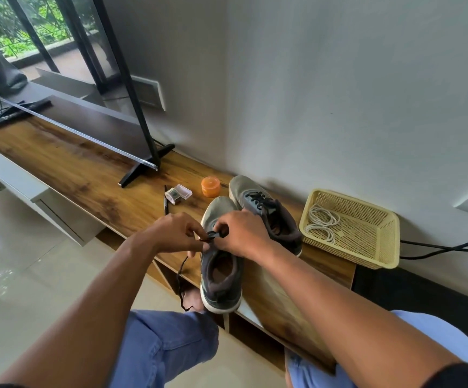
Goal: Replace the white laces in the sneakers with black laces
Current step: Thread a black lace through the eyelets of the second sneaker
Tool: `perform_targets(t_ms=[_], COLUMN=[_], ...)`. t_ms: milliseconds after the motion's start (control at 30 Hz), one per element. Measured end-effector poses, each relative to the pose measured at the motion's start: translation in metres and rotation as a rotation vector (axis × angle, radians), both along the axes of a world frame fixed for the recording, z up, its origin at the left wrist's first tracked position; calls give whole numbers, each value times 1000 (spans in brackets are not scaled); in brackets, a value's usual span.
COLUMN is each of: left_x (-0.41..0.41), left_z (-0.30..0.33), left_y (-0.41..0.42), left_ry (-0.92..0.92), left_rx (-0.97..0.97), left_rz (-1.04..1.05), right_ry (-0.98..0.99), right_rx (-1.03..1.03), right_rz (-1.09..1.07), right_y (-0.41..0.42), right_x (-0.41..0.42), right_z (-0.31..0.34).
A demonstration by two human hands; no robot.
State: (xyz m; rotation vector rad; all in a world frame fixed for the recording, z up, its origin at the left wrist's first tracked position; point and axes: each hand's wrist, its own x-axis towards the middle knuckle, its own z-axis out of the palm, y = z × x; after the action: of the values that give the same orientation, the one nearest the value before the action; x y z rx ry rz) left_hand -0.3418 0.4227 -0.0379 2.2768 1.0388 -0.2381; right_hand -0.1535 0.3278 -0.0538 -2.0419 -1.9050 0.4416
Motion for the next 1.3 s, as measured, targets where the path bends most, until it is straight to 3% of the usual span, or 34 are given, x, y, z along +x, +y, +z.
perform_targets(t_ms=[67,167,233,300,367,400,500,633,700,833,933,1133,1300], left_x=[0,-5,-10,-24,-37,-42,-44,-40,-41,-58,-64,-54,-39], left_z=[0,7,10,12,13,13,11,17,20,14,8,15,4], left_y=[0,1,7,18,25,25,22,20,18,24,29,29,19], left_ry=[-67,-354,-671,-1122,-1500,-1596,-1673,-1671,-1803,-2123,-2006,-1186,-469], left_rx=[7,-39,-172,-406,-584,-633,-686,-759,-868,-977,-901,-636,55], left_rz=[48,313,694,1033,1194,1243,1316,1216,1235,1510,1512,1216,810], right_ry=[-20,-37,-59,-55,-34,-24,-14,35,86,128,127,131,206], right_rx=[4,-9,-41,-52,-45,-41,-27,-55,-87,-121,-110,-107,-185], right_rz=[21,32,39,41,36,32,15,-43,-86,-152,-158,-156,-139], right_y=[-1,-1,-1,-2,-3,-3,-2,-2,-3,-5,-6,-6,-3], right_x=[0,5,7,6,5,5,6,6,7,9,7,7,10], right_z=[2,4,5,6,6,5,3,0,0,-5,-6,-3,6])
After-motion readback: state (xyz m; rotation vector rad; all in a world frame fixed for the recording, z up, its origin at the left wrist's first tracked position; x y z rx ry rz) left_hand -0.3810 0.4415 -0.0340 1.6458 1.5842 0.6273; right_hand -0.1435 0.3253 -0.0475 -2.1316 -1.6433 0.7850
